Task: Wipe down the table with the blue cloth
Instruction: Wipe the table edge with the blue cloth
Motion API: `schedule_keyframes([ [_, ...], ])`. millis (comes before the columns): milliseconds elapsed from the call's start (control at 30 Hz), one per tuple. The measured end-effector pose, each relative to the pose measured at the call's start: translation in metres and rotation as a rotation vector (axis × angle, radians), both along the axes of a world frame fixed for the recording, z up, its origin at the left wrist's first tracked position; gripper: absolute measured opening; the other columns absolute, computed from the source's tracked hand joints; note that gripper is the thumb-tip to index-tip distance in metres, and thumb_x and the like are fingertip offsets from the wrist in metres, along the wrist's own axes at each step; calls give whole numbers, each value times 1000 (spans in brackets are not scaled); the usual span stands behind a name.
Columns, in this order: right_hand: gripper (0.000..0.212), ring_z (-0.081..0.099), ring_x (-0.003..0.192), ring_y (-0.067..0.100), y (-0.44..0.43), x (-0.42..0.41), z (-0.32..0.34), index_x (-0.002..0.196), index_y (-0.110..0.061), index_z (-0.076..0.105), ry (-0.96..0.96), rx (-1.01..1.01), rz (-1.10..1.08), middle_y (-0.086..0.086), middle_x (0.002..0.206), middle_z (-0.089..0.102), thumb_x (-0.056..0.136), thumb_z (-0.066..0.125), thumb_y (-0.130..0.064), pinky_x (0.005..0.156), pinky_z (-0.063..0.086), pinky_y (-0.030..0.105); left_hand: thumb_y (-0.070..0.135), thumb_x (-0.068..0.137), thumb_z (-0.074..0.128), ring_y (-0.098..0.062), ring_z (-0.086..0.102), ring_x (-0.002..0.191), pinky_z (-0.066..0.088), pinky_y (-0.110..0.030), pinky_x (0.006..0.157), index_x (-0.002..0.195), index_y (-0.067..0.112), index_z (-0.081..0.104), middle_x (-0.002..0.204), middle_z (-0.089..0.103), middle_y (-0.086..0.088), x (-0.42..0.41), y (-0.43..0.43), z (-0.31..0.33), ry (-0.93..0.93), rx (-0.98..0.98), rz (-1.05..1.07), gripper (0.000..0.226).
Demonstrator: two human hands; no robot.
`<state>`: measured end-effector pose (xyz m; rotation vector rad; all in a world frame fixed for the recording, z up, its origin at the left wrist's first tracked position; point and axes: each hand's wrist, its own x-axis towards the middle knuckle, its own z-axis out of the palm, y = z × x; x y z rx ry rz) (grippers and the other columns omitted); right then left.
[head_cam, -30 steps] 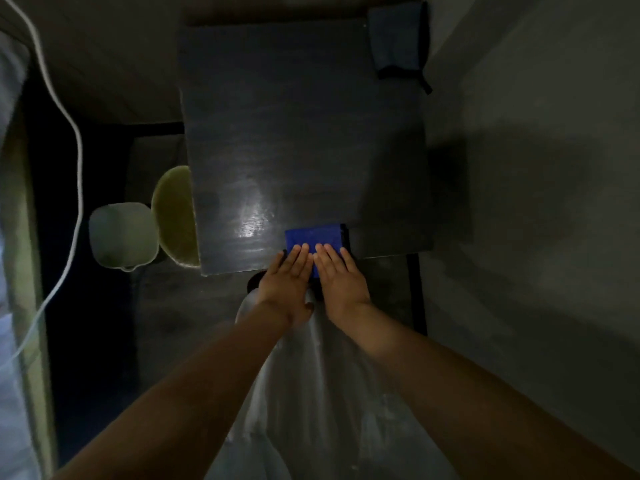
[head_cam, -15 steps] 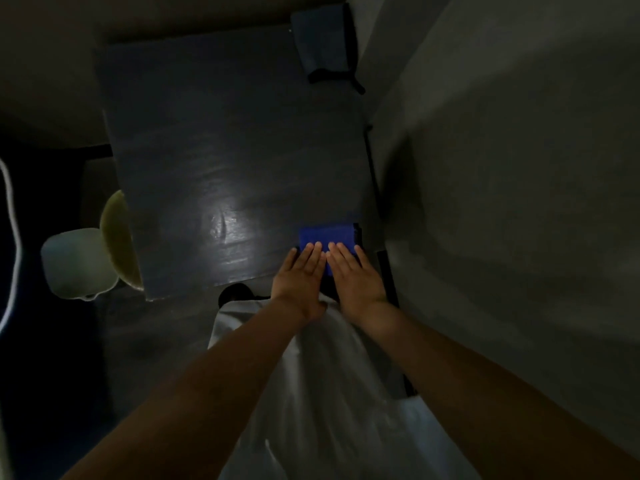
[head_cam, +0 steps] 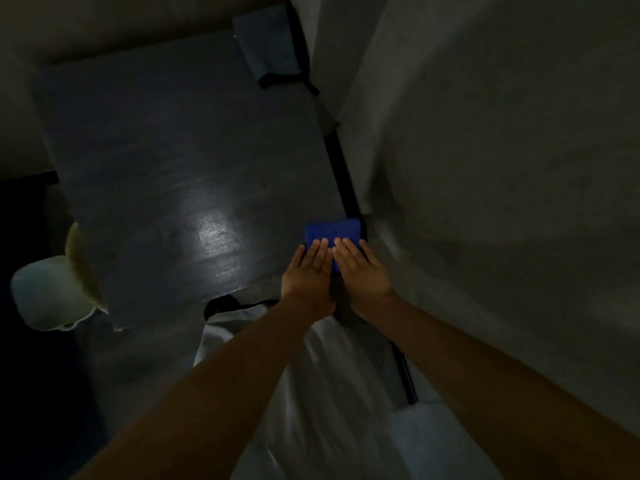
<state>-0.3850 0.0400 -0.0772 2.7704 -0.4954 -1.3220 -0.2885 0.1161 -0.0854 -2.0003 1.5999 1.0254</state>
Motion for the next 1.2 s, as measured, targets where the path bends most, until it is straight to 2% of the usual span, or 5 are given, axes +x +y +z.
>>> schedule_keyframes([
  [200, 82, -13, 148, 22, -3, 13, -5, 151, -7, -11, -83, 47, -96, 9, 161, -14, 98, 33, -50, 113, -17, 39, 47, 96, 30, -19, -17, 146, -8, -38, 120, 150, 10, -13, 159, -18, -7, 7, -2, -3, 29, -40, 92, 79],
  [567, 67, -6, 149, 17, -53, 88, -7, 154, -10, -1, -184, 77, -96, 5, 162, -7, 100, 29, -37, 118, -10, 39, 50, 93, 36, -19, -16, 146, -9, -37, 119, 150, 10, -13, 159, -18, -8, 74, -50, -8, -3, -49, 191, 85],
  [967, 67, -13, 148, 17, -90, 159, -6, 153, -13, -8, -83, 30, -95, 3, 161, -15, 100, 26, -36, 119, -8, 43, 51, 91, 43, -20, -15, 147, -8, -37, 118, 151, 10, -13, 159, -17, -8, 130, -88, -9, -52, -101, 233, 91],
  [1200, 68, -13, 148, 18, -110, 198, -12, 152, -13, -10, -95, 16, -104, 4, 161, -16, 100, 27, -36, 118, -10, 42, 51, 90, 46, -20, -15, 147, -6, -37, 119, 150, 11, -14, 159, -20, -8, 169, -109, -10, -50, -112, 248, 94],
])
